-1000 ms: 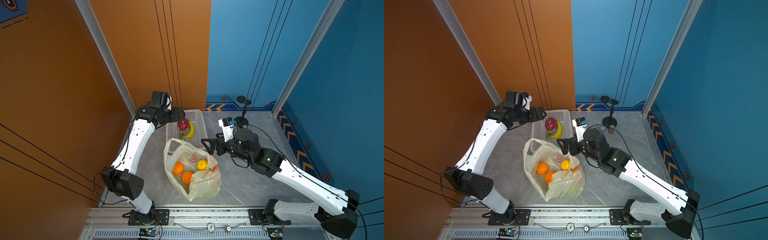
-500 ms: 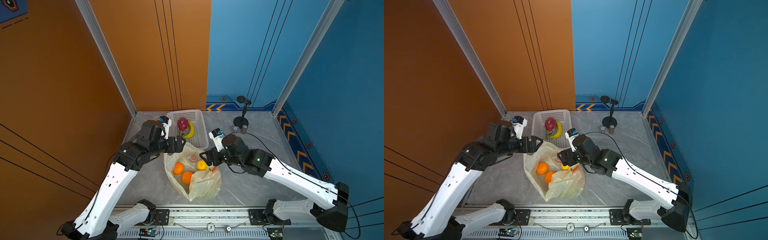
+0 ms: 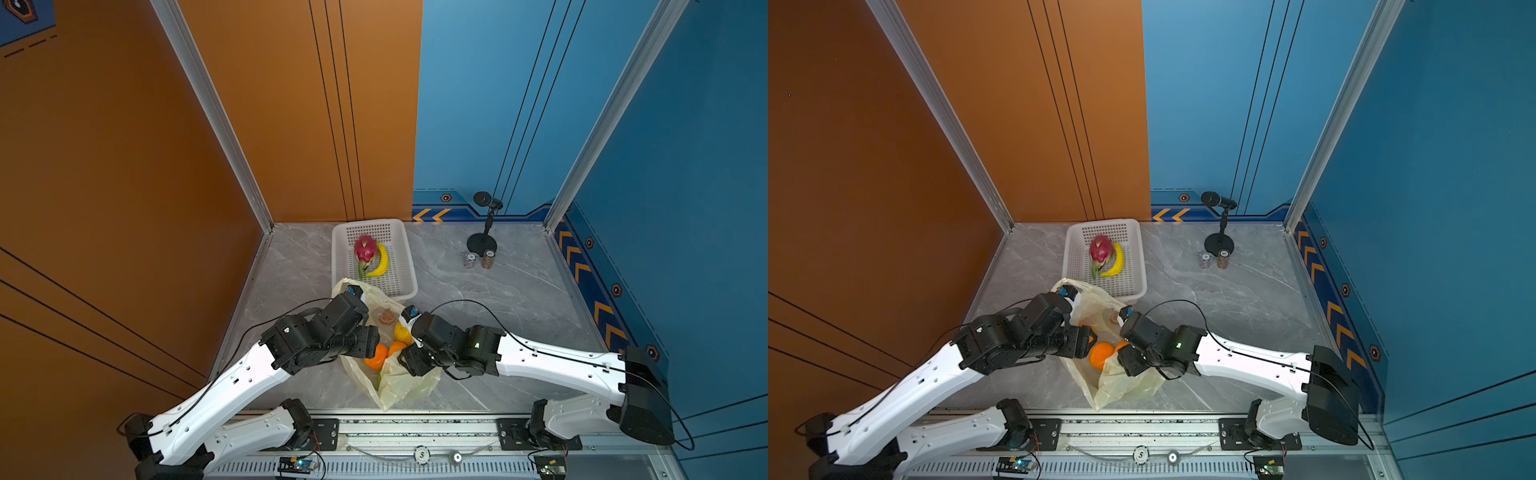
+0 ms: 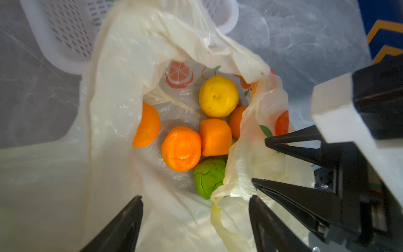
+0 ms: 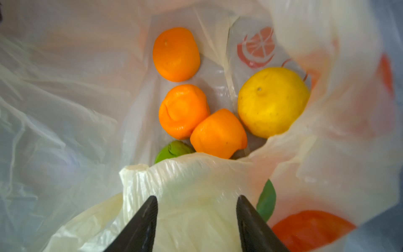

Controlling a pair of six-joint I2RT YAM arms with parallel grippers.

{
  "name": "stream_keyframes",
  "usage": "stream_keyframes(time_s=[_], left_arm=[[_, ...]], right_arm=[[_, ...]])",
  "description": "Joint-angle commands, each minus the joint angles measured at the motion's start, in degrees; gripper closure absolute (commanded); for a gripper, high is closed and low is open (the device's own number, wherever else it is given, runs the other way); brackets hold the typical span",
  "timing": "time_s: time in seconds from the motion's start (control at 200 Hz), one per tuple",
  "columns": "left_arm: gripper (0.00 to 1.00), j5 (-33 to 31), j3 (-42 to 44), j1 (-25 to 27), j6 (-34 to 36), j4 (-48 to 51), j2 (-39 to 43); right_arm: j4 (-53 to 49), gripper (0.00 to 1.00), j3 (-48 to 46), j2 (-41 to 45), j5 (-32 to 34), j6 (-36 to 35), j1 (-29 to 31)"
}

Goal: Untie the knot of the plastic bag and take out the fruit
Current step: 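Move both grippers back to the bag opening above the remaining fruit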

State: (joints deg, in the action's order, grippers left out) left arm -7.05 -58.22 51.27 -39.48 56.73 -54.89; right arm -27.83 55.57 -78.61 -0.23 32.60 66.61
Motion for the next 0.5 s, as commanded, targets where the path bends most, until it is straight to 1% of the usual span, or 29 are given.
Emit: stream_keyframes(time_s=[0.0,0.11,0.2,0.33,0.496], left_arm=[[0.24,-2.56,7.69,5.29,-8.65,-2.81,2.56],[0.26,-3.53,15.22,10.33,-13.97,-7.24,4.78],[0.26,-5.29,17.25,12.54,-15.17,-8.26,6.37],[0.26,-6.53,18.74,13.92,-14.57,-11.44,8.12],[0.25,-8.18,18.85,14.30,-13.33,-13.09,8.32]], right_arm=[[-3.92,0.41,-2.79,1.14,3.83,1.59,1.70],[-5.15,0.40,-3.00,2.36,5.96,1.04,2.09],[-5.64,0.40,-1.37,2.90,7.39,-0.33,2.50],[-5.38,0.37,2.46,1.55,10.59,-1.31,3.26],[-3.10,0.37,8.34,-3.42,15.00,2.90,3.26]])
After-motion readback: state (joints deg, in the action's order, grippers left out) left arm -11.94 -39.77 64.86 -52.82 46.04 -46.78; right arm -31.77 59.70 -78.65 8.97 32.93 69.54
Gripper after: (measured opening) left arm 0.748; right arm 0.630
